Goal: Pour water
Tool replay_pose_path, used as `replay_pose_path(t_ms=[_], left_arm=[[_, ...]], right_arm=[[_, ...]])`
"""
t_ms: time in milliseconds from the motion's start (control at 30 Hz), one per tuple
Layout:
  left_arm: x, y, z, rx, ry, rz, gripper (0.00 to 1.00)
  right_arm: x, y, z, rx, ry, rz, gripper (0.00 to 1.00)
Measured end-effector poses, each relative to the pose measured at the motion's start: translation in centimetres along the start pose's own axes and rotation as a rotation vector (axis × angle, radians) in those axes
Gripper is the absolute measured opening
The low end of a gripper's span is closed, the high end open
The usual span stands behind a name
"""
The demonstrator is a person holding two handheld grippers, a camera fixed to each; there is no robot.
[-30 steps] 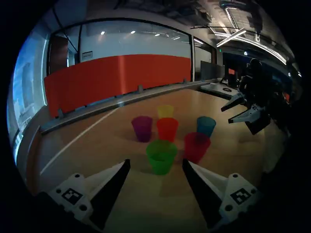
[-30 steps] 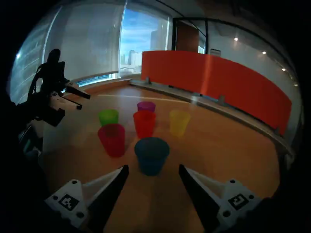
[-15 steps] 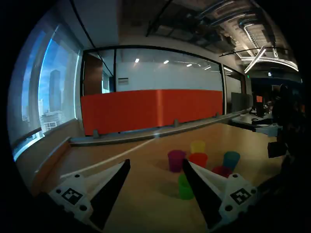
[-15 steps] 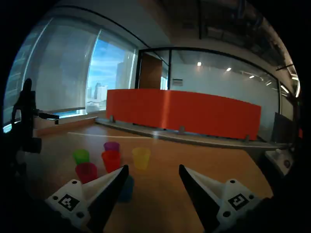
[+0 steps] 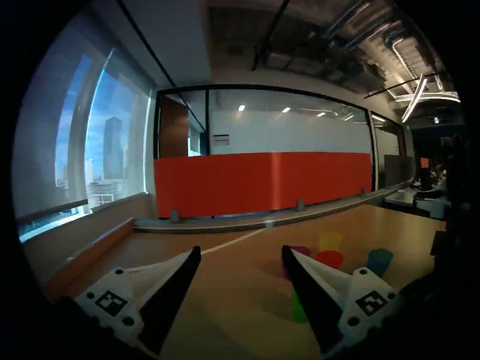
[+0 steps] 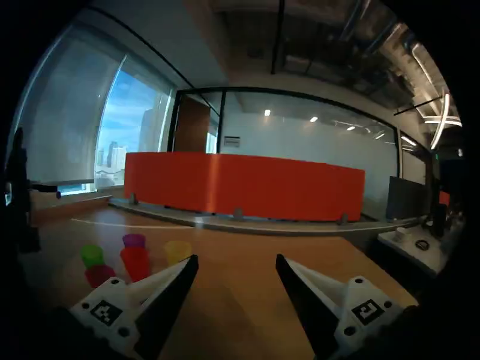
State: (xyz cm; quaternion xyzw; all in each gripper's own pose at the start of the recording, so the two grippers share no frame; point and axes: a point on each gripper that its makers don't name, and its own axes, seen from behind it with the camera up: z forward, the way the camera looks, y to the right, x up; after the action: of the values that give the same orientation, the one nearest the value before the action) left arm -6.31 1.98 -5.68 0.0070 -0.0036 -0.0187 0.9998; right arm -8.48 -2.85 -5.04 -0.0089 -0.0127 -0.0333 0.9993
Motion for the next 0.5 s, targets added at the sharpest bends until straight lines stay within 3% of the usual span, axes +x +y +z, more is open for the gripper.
replay_pose_path(t_ms=[267, 500], left_arm=[[-0.8, -1.4, 0.2, 0.093, 0.033, -0.042, 1.0], [-1.7, -2.5, 0.6, 0.159, 0.058, -0.019, 1.0]], right_arm=[[-0.3, 0.9, 0.9, -0.034, -0.005, 0.025, 1.0], [0.6, 0.7, 2.0, -0.025, -0.008, 0.068, 1.0]])
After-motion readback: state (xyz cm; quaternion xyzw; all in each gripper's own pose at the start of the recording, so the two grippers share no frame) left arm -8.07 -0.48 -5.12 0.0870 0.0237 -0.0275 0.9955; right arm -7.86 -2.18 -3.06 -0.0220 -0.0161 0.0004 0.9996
